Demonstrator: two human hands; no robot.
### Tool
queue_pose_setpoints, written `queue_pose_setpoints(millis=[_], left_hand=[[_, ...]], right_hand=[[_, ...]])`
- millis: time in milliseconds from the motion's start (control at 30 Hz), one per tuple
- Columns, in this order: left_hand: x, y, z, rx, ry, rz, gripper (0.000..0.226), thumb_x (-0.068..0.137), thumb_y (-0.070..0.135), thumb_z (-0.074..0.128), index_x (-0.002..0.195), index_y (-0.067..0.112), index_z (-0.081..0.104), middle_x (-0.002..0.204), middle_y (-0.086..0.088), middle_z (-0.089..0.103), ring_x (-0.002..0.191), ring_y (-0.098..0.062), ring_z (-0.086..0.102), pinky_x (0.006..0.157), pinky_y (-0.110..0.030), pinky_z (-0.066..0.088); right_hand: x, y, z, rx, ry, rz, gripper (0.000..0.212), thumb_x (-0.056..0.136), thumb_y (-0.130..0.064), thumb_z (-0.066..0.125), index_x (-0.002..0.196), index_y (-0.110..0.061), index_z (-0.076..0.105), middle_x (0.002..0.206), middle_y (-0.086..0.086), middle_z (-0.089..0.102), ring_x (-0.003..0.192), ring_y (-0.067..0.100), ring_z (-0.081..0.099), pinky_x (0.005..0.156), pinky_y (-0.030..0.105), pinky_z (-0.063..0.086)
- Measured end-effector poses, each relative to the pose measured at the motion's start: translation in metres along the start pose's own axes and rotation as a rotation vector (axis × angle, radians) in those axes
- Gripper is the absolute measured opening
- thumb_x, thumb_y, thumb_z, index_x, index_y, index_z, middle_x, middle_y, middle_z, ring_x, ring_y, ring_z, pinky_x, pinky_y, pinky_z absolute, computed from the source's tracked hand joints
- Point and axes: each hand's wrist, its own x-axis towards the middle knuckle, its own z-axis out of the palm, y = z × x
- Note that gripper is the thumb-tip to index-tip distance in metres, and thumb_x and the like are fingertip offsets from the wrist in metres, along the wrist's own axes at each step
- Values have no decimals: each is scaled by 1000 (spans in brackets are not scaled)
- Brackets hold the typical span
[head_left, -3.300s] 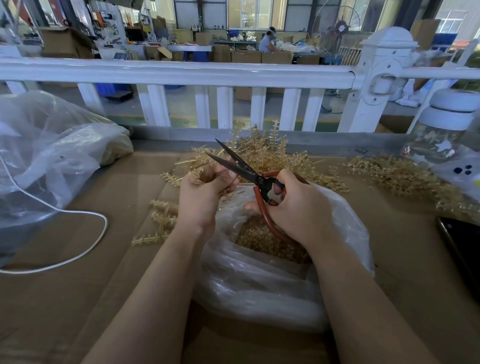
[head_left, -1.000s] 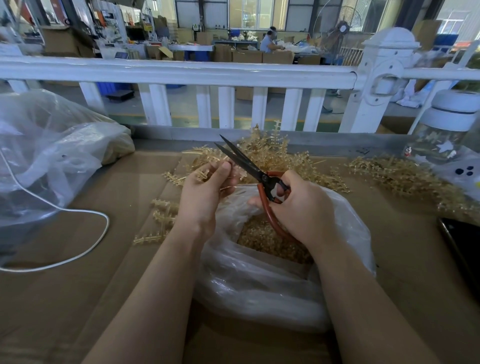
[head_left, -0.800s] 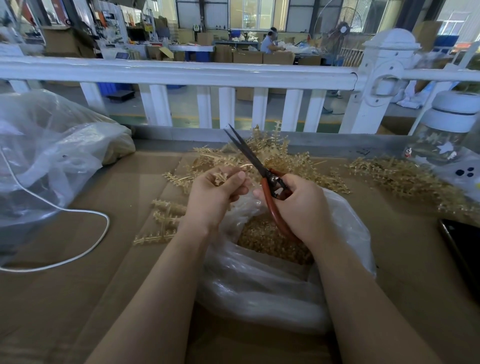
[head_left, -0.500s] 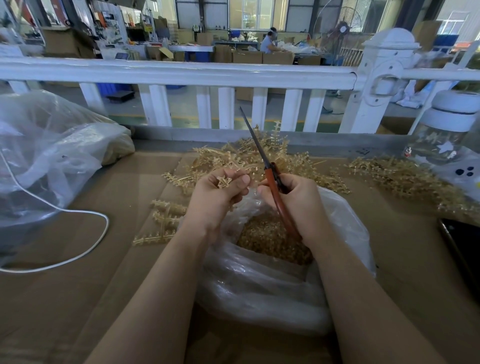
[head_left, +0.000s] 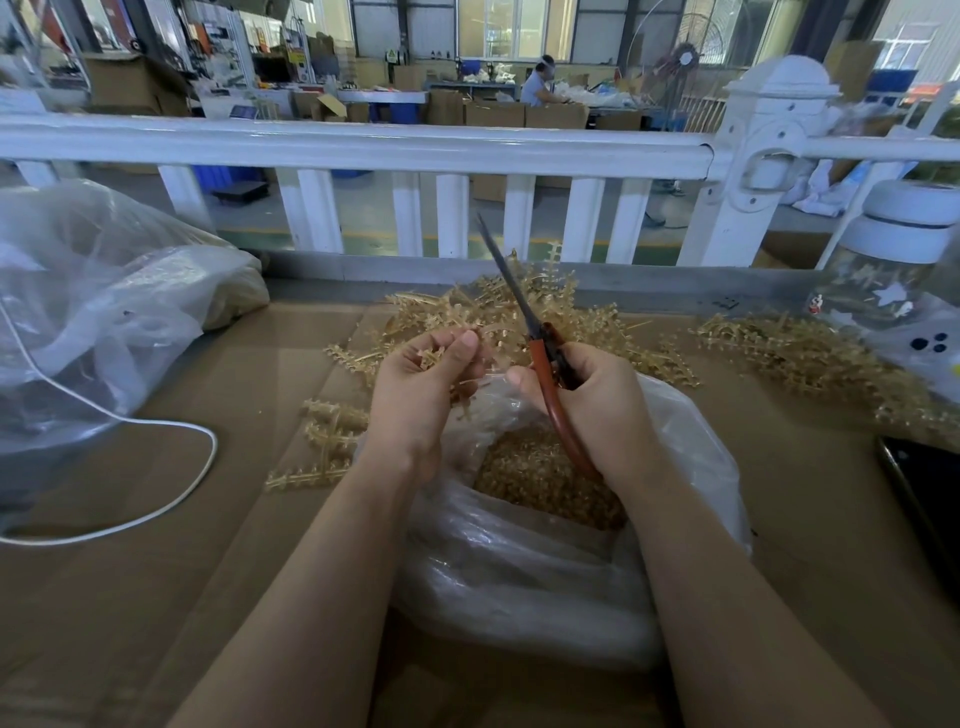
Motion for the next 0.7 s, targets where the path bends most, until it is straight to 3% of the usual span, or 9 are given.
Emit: queue_pose_setpoints(millis=[133, 233, 400, 567, 700], left_hand=[[0, 2, 1, -55, 52, 10, 16, 93, 10, 64, 106, 3, 62, 80, 0, 71, 64, -5, 60, 62, -18, 50], [-1, 6, 1, -93, 83, 37, 14, 94, 7, 62, 107, 3, 57, 73, 3, 67, 60, -6, 56, 59, -18, 47], [-1, 11, -1, -168, 120, 52, 7, 96, 3, 57, 95, 9, 54, 74, -2, 59, 58, -8, 52, 57, -19, 42], [1, 9, -4, -121, 130, 96, 14, 96, 0, 55, 87, 11, 54, 75, -3, 56, 62, -8, 53, 59, -18, 45], [1, 8, -5, -86, 113, 122, 19, 95, -3, 56, 83, 12, 55, 77, -2, 61, 62, -7, 58, 63, -17, 48]], right_hand=[[-4, 2, 0, -157, -44, -84, 52, 63, -77, 69, 88, -31, 70, 81, -20, 73, 74, 1, 68, 67, 28, 58], [-6, 3, 0, -282, -73, -136, 57, 64, -83, 63, 98, -38, 66, 86, -27, 69, 80, -6, 64, 63, 18, 52], [-7, 2, -1, -360, -103, -151, 53, 70, -81, 63, 105, -42, 62, 85, -21, 69, 79, -3, 63, 67, 21, 53], [-8, 3, -4, -498, -52, -215, 44, 80, -71, 67, 107, -37, 61, 85, -22, 65, 78, -7, 58, 60, 9, 40], [-8, 2, -4, -572, -32, -231, 51, 77, -76, 64, 101, -32, 61, 82, -20, 61, 78, -2, 57, 65, 20, 47]])
